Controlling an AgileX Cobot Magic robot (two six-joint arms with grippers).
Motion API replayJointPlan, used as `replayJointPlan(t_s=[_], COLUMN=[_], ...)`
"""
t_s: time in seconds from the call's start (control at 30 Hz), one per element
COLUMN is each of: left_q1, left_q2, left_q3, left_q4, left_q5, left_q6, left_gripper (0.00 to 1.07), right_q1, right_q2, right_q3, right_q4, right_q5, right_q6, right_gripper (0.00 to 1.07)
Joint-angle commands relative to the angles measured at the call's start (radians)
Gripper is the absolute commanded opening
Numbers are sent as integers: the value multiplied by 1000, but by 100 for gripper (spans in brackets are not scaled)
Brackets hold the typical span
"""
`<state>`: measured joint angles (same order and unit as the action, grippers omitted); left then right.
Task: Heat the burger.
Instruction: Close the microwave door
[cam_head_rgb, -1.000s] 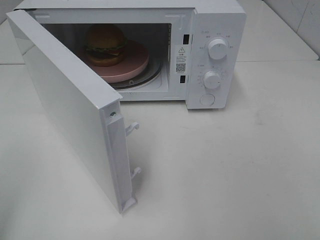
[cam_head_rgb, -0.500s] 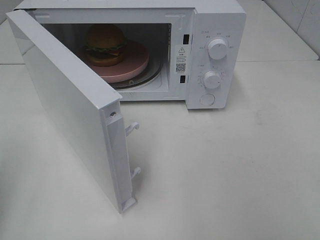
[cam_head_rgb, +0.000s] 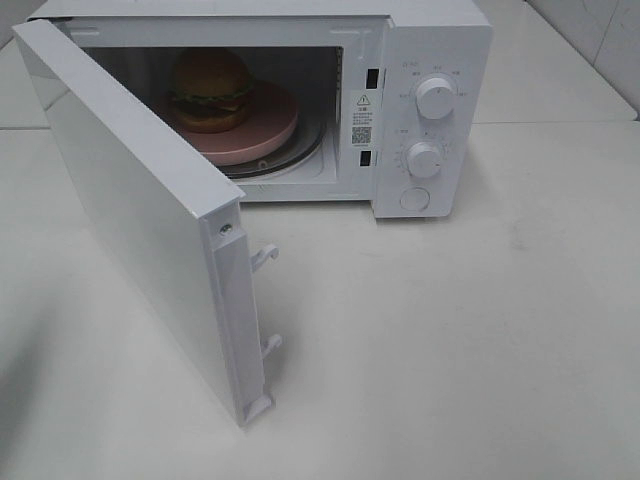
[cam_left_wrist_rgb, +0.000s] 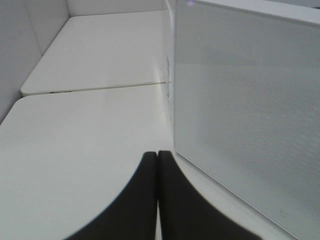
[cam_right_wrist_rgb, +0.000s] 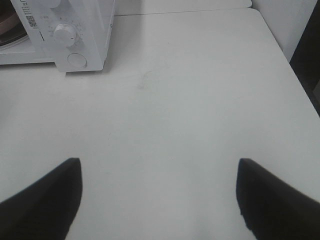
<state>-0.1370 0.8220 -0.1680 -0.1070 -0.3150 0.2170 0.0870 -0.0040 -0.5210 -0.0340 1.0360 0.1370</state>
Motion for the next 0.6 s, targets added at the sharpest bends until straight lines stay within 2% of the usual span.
replayJointPlan(t_s=[0.03, 0.1, 0.17, 0.2, 0.23, 0.27, 0.3, 0.33, 0.37, 0.4, 0.43, 0.47, 0.53, 0.6], left_q1=[-39, -50, -83, -83, -89, -96, -96, -97, -97, -97, -97, -97, -97, -97], left_q2=[51, 78, 174, 174, 193, 242, 242, 266, 310, 310, 356, 356, 412, 432], left_q3=[2, 2, 2, 2, 2, 2, 2, 2, 2, 2, 2, 2, -1, -6], left_q4=[45, 55, 113, 113, 140, 218, 218, 251, 324, 324, 394, 394, 475, 502], left_q5=[-67, -87, -159, -159, -177, -230, -230, -259, -312, -312, -374, -374, -450, -461], left_q6=[-3, -11, -97, -97, -128, -194, -194, -223, -294, -294, -345, -345, -384, -392], left_gripper=[0, 0, 0, 0, 0, 0, 0, 0, 0, 0, 0, 0, 0, 0], right_q1=[-5, -5, -5, -5, -5, -5, -5, -5, -5, -5, -5, -5, -5, -5], right_q2=[-28, -28, -28, -28, -28, -28, -28, -28, -28, -28, -28, -28, -28, -28], right_q3=[4, 4, 4, 4, 4, 4, 4, 4, 4, 4, 4, 4, 4, 4], right_q4=[-4, -4, -4, -4, -4, -4, -4, -4, -4, -4, -4, -4, -4, -4], right_q5=[3, 3, 3, 3, 3, 3, 3, 3, 3, 3, 3, 3, 3, 3], right_q6=[-10, -10, -10, -10, -10, -10, -10, -10, -10, -10, -10, -10, -10, -10], right_gripper=[76, 76, 76, 76, 76, 76, 76, 76, 76, 76, 76, 76, 76, 76])
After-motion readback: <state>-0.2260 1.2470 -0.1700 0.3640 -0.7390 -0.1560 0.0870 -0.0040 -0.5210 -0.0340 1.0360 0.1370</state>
